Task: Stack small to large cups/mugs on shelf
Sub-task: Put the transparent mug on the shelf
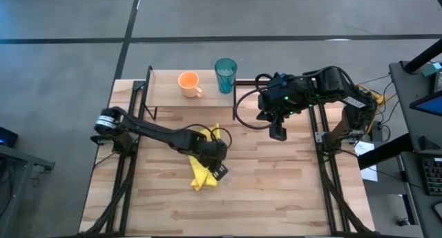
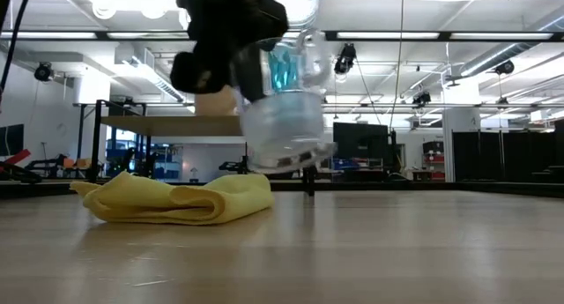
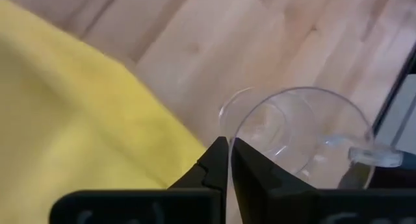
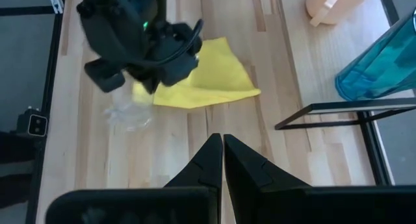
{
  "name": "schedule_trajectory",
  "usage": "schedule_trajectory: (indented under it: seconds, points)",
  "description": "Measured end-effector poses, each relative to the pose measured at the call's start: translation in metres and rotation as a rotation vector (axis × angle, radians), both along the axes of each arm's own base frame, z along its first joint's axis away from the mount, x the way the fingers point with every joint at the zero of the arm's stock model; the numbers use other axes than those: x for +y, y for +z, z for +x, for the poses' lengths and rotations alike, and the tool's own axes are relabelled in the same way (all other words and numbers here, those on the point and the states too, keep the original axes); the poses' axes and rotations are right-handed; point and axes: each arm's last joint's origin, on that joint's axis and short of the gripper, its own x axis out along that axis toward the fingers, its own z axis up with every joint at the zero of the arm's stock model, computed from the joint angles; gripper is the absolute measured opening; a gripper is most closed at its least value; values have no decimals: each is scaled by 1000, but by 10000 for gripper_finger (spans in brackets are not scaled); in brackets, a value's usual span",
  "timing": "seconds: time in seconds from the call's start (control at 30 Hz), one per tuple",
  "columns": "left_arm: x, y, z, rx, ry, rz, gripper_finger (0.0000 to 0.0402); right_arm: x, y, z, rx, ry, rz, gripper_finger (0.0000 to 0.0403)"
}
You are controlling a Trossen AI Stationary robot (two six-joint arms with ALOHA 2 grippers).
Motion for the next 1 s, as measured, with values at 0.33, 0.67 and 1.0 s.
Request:
schedule_trajectory:
  seconds: [0.33, 0.67, 1.0]
  points:
    - [35, 78, -77, 293, 14, 126, 0, 0, 0, 0, 1, 0, 0, 9]
    - [92, 162, -168, 190, 264, 378, 0, 0, -2, 4, -6, -3, -2, 9]
    - [149, 173, -214, 251, 308, 541, 0, 1, -11, 13, 2, -3, -3, 9]
